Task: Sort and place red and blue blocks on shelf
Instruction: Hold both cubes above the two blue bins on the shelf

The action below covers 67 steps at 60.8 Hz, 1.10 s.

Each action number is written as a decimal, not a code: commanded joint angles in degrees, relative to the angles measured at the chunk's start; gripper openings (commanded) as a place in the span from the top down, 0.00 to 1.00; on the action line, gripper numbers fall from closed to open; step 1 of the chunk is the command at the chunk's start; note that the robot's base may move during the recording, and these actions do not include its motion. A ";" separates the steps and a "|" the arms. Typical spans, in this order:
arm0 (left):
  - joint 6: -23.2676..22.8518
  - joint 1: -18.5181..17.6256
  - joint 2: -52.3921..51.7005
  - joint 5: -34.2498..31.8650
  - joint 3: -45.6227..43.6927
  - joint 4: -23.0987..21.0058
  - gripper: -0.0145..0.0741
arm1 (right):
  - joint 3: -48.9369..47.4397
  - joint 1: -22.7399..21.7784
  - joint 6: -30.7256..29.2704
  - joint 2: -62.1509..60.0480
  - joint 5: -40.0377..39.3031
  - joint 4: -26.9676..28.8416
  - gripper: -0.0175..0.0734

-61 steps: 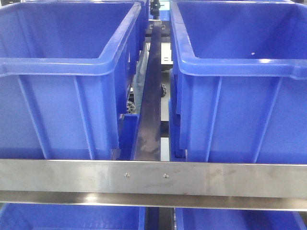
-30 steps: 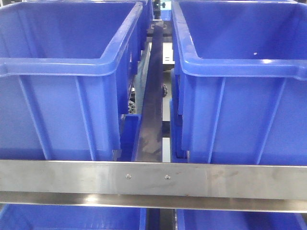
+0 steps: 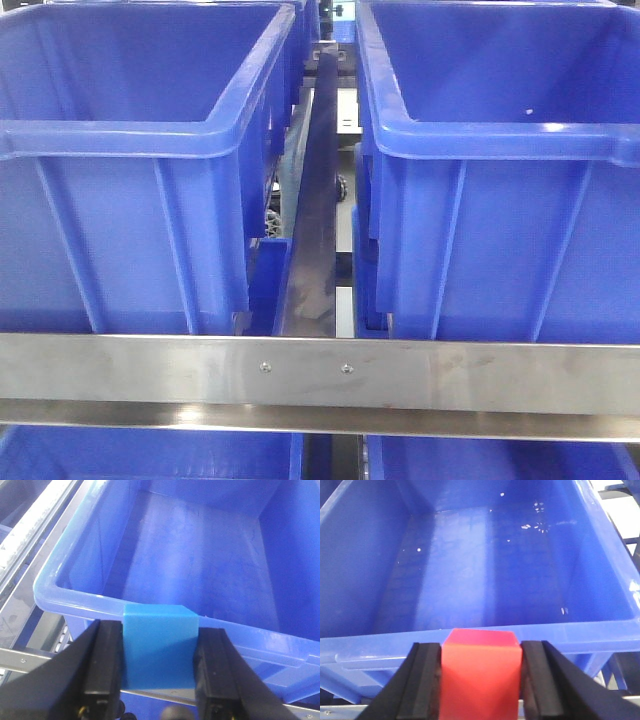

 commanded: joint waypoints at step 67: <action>0.03 0.02 0.29 -5.04 -1.66 0.63 0.70 | -1.56 -0.25 -0.05 0.16 -5.00 -0.52 0.73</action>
